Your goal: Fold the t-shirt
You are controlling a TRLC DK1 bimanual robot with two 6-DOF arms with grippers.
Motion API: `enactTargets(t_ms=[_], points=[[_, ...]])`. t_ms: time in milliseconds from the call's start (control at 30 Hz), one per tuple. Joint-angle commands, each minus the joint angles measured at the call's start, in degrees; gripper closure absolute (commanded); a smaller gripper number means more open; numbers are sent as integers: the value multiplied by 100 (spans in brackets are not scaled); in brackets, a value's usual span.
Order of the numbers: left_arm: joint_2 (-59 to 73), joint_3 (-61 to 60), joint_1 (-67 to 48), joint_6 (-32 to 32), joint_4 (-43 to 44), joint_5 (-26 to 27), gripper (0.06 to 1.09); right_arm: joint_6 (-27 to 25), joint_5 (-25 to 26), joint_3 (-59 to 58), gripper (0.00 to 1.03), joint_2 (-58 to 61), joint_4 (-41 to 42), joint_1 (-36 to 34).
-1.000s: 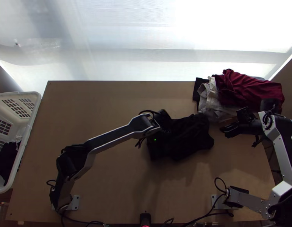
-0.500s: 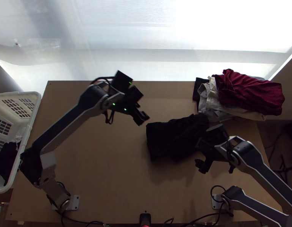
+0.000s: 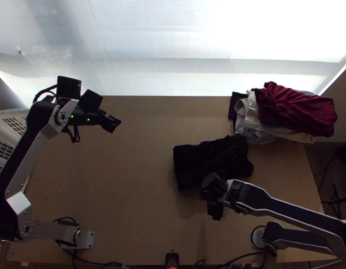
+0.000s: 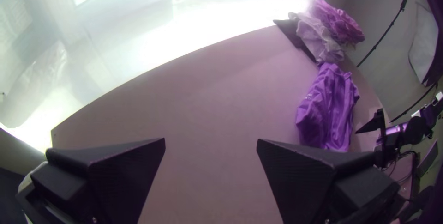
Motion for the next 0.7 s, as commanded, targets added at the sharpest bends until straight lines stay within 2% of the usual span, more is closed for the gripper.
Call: enactTargets(t_ms=[0, 167, 433, 533, 667], points=[[-656, -953, 423, 172, 254, -46, 12, -8, 82, 283, 5, 1200, 826, 369], [-884, -1269, 686, 304, 263, -46, 12, -148, 99, 433, 5, 1728, 1502, 378], [-1297, -1673, 1029, 471, 263, -46, 12, -368, 750, 389, 5, 2062, 2293, 396], [-1412, -1867, 1056, 480, 342, -46, 12, -649, 1128, 283, 5, 2114, 2706, 387], [-1552, -2060, 1073, 471, 386, -46, 12, -922, 1365, 178, 5, 2141, 2996, 334]])
